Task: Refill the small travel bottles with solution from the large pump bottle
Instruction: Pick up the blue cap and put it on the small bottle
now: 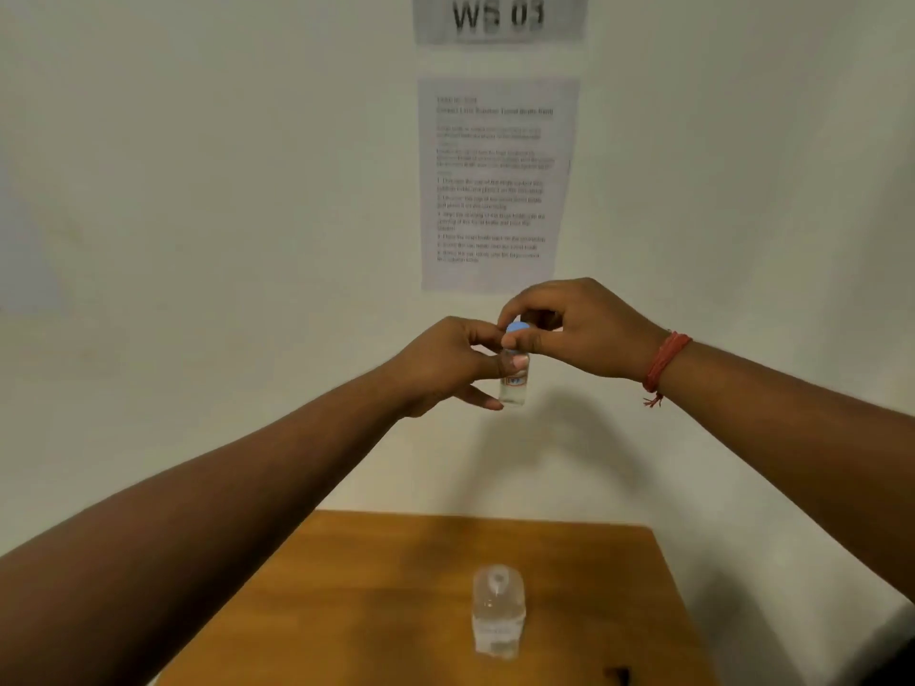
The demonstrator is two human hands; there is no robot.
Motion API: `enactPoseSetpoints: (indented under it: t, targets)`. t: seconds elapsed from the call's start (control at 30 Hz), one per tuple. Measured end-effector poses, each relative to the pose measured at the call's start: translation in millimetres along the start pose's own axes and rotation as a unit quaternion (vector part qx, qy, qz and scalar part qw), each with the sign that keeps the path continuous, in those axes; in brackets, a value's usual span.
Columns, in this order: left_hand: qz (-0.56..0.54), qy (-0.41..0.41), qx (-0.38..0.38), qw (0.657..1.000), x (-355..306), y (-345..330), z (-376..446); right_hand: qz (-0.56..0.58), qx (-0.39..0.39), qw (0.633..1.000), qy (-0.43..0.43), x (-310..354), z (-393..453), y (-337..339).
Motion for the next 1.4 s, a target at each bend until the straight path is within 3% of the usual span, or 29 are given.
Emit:
enactPoseSetpoints:
  t: [0.3, 0.73, 1.07, 1.4]
  targets:
    - [0.147, 0.078, 0.018, 0.986, 145, -74, -57, 0.073, 0.034, 0.995, -0.063, -49, -117, -162]
    - [0.16, 0.155, 0.055, 0.973, 331, -164, -130, 0.147, 0.065, 0.962, -0.22, -78, -267, -336]
    - [0.168, 0.239, 0.053, 0.955, 403, -188, -153, 0.185, 0.106, 0.931, -0.295, -87, -312, -413]
    - [0.168, 0.265, 0.047, 0.948, 428, -191, -159, 0.185, 0.109, 0.923, -0.318, -89, -319, -430]
Point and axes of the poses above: each hand's wrist, its own z-axis towards the middle knuckle, its own y-axis out of the back of the hand, x = y × z, the point moved 4 cm from there along z, towards the middle knuckle
